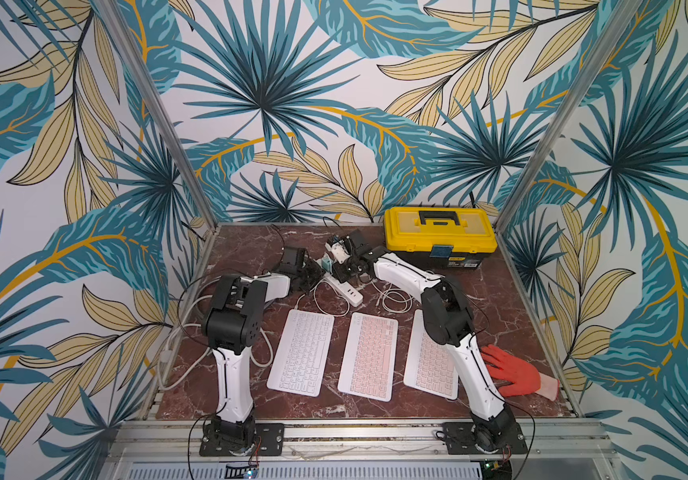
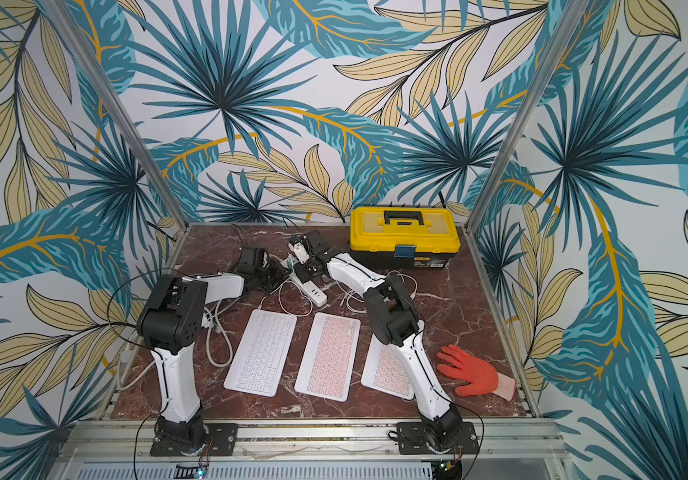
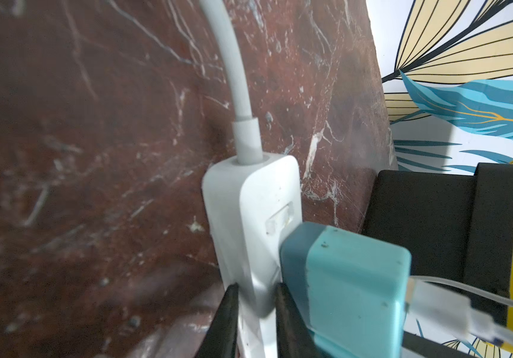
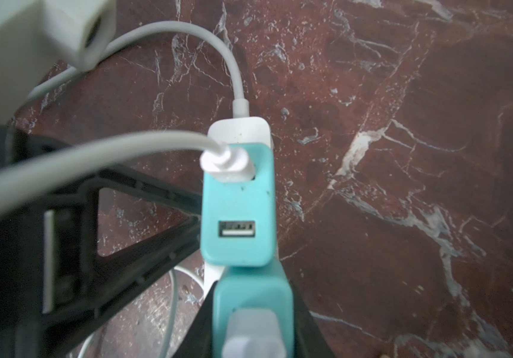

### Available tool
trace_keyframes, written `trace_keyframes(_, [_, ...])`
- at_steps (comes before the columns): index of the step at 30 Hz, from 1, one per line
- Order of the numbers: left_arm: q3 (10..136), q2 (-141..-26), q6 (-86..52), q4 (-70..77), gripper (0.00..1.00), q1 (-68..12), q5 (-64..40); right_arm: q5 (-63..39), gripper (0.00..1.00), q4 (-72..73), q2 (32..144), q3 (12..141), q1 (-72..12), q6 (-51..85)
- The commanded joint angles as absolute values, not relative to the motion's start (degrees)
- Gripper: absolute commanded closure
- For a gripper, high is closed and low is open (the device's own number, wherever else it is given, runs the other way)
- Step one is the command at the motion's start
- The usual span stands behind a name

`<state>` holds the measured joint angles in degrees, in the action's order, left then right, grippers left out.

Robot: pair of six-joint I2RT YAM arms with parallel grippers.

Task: Unplug the wireless keyboard
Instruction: Remove the plug from the socket.

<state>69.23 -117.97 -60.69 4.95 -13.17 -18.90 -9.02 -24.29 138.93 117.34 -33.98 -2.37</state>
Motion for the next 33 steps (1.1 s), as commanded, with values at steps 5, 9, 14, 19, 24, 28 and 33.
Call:
trace_keyframes(5, [65.26,-123.01,-60.88,-7.45,0.79,-14.72,-16.71,-2.80,0.73,-20.30,132.54,113.45,-40.03,-11.25])
trace_keyframes(9, [65.35,-122.97,-60.95,-7.42,0.79,-14.76,-16.61,-0.62,0.74,-20.92,132.30,113.30,-40.08,-11.52])
trace_keyframes(14, [65.18,-122.85,-60.86,-7.40,0.79,-14.69,-16.61,-11.25,0.74,-19.60,131.06,113.15,-36.50,-1.85])
trace_keyframes(19, [65.47,-123.11,-60.59,-7.45,0.79,-14.76,-17.04,-23.53,0.74,-14.06,130.43,112.73,-32.74,8.99])
trace_keyframes(24, [65.40,-122.97,-60.17,-7.42,0.79,-14.76,-17.03,-30.48,0.74,-8.04,130.62,111.77,-30.73,16.16])
trace_keyframes(28, [65.48,-123.12,-60.08,-7.45,0.79,-14.72,-17.28,-25.21,0.74,-14.53,129.79,113.12,-32.60,8.87])
trace_keyframes(33, [65.91,-123.55,-60.29,-7.39,0.79,-14.74,-17.91,-14.21,0.74,-19.56,128.54,113.12,-36.46,-2.61])
